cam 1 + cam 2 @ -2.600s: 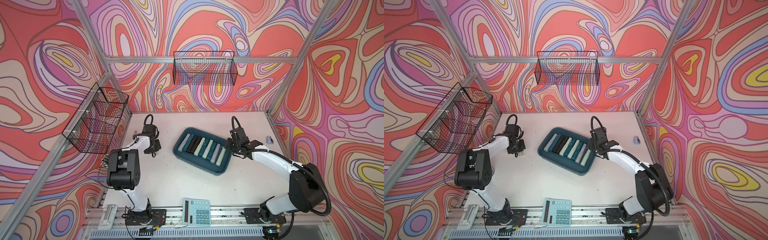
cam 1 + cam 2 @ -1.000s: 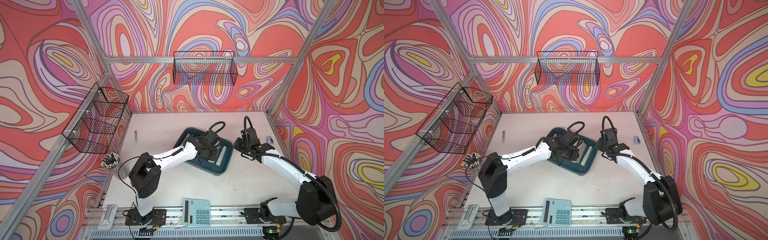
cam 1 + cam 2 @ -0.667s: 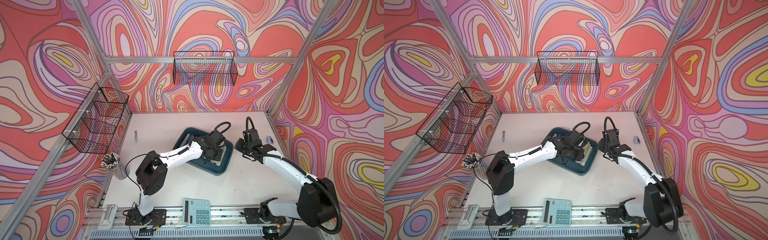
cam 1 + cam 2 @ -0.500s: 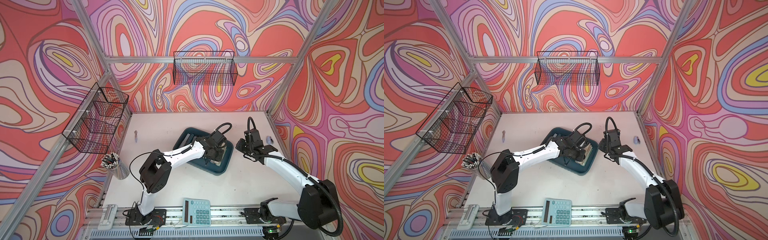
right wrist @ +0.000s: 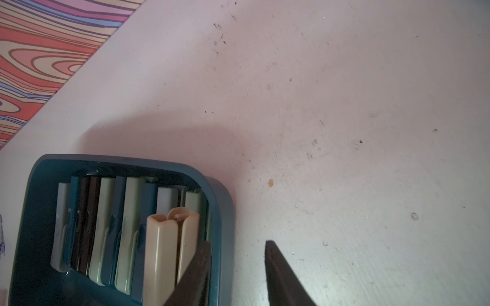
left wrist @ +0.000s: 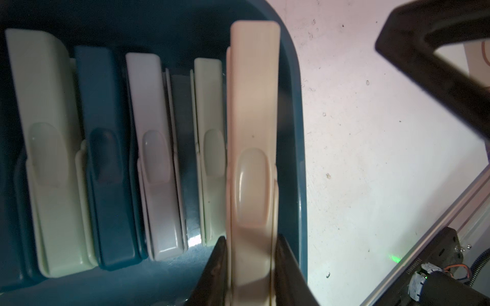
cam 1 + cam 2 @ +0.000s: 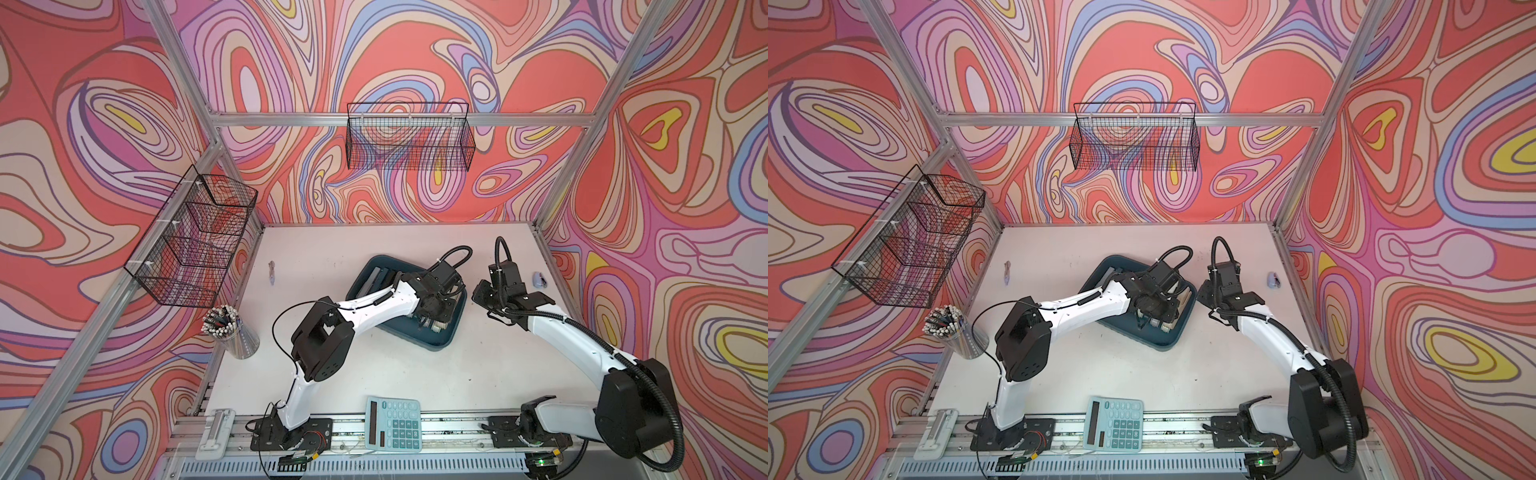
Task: Put the pruning pliers into the storage box
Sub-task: Place the pruning pliers in the storage box.
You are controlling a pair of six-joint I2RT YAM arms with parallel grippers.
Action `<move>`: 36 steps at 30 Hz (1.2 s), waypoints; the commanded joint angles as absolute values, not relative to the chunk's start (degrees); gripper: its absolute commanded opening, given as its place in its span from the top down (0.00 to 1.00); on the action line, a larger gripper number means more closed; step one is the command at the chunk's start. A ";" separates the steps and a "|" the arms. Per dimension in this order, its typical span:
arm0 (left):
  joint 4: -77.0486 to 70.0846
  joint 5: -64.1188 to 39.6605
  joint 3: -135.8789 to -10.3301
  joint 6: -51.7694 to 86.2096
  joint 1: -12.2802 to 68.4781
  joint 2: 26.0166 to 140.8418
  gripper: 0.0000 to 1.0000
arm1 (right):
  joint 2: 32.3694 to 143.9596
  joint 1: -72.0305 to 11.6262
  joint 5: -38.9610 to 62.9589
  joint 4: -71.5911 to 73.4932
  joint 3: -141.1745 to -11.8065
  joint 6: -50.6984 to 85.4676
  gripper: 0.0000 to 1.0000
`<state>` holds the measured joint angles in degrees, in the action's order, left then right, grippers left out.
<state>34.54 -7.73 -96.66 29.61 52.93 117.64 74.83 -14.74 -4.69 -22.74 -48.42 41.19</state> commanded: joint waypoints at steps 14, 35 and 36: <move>36.96 -8.25 -101.84 29.44 54.13 122.42 0.86 | 73.65 -13.68 -4.04 -20.96 -46.41 41.08 0.64; 38.05 -6.24 -104.59 28.01 54.66 124.24 0.66 | 73.04 -12.92 -3.24 -20.30 -44.96 41.19 0.64; 38.06 -6.28 -104.64 28.01 54.58 124.15 0.66 | 73.04 -12.92 -3.21 -20.16 -45.00 41.17 0.64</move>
<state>37.71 -6.63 -102.63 28.91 53.76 123.66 73.93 -13.19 -3.51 -20.95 -45.69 41.19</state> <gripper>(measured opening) 0.334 0.360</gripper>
